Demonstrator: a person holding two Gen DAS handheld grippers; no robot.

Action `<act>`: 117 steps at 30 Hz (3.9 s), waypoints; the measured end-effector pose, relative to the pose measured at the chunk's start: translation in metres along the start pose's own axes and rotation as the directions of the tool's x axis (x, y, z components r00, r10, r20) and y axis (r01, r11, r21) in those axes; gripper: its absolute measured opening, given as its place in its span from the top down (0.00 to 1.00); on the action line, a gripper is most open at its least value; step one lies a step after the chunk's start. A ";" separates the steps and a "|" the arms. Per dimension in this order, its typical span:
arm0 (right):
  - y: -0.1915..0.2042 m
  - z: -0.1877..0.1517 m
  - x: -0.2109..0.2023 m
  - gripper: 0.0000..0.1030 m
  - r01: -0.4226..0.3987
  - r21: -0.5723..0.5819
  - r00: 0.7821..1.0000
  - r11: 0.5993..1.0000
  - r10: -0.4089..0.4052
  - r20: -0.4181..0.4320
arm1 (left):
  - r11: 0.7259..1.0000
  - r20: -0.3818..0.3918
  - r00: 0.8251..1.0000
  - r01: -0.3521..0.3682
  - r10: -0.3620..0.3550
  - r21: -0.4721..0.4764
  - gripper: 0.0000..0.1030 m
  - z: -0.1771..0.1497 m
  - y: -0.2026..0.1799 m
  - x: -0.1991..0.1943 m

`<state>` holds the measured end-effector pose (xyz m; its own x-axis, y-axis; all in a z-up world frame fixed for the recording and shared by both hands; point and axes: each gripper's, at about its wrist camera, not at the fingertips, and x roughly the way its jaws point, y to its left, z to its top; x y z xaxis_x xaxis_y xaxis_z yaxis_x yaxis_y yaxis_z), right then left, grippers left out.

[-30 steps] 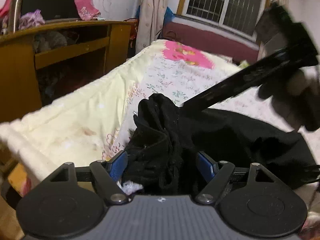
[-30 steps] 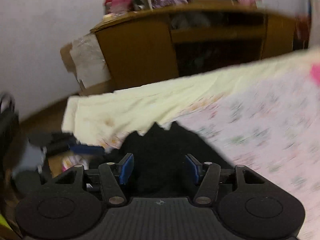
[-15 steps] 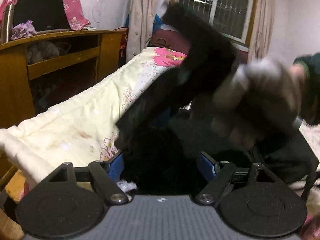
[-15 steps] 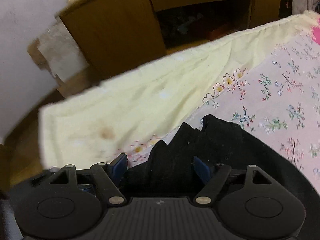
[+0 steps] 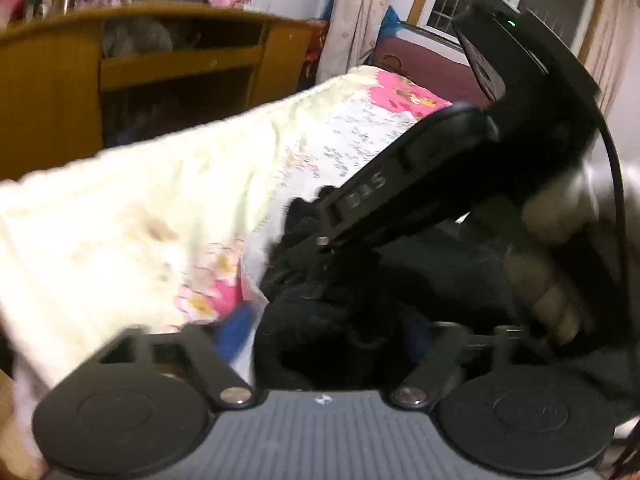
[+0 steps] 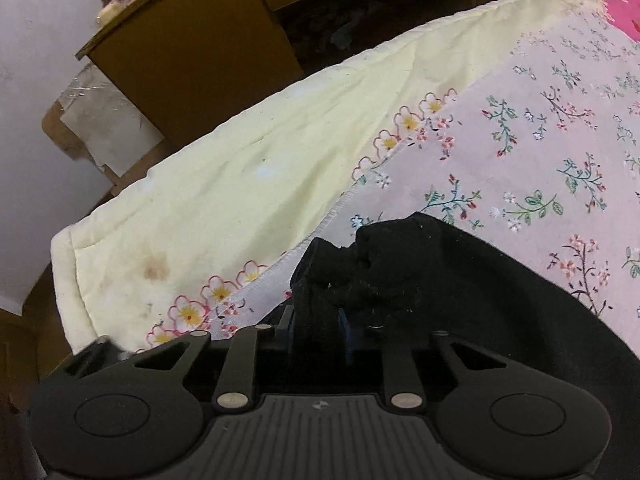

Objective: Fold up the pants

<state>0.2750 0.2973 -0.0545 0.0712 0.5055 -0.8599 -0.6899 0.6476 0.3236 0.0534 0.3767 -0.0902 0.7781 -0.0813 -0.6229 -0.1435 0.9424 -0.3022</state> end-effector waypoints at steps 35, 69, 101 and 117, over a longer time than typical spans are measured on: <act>0.018 0.001 0.020 0.40 0.050 0.012 0.998 0.999 -0.050 -0.032 | 0.983 0.077 0.994 -0.086 0.075 0.162 0.30 -0.007 -0.022 -0.040; -0.090 -0.090 -0.145 0.96 -0.226 0.267 0.931 0.937 0.126 0.343 | 0.884 0.057 0.991 0.078 -0.117 0.460 0.58 0.002 -0.158 -0.027; -0.261 -0.330 -0.247 0.96 -0.079 0.612 0.878 0.787 -0.235 0.416 | 0.534 -0.336 0.859 0.505 -0.386 0.678 0.59 -0.087 -0.388 0.033; -0.200 -0.289 -0.269 0.56 0.162 0.354 0.761 0.921 -0.345 0.549 | 0.680 -0.218 0.785 0.613 -0.579 0.401 0.28 -0.030 -0.291 -0.014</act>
<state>0.1855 -0.1326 -0.0020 0.6878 0.4747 -0.5492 -0.3690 0.8801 0.2986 0.0663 0.0943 -0.0152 0.5606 -0.6806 -0.4717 0.6252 0.7214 -0.2980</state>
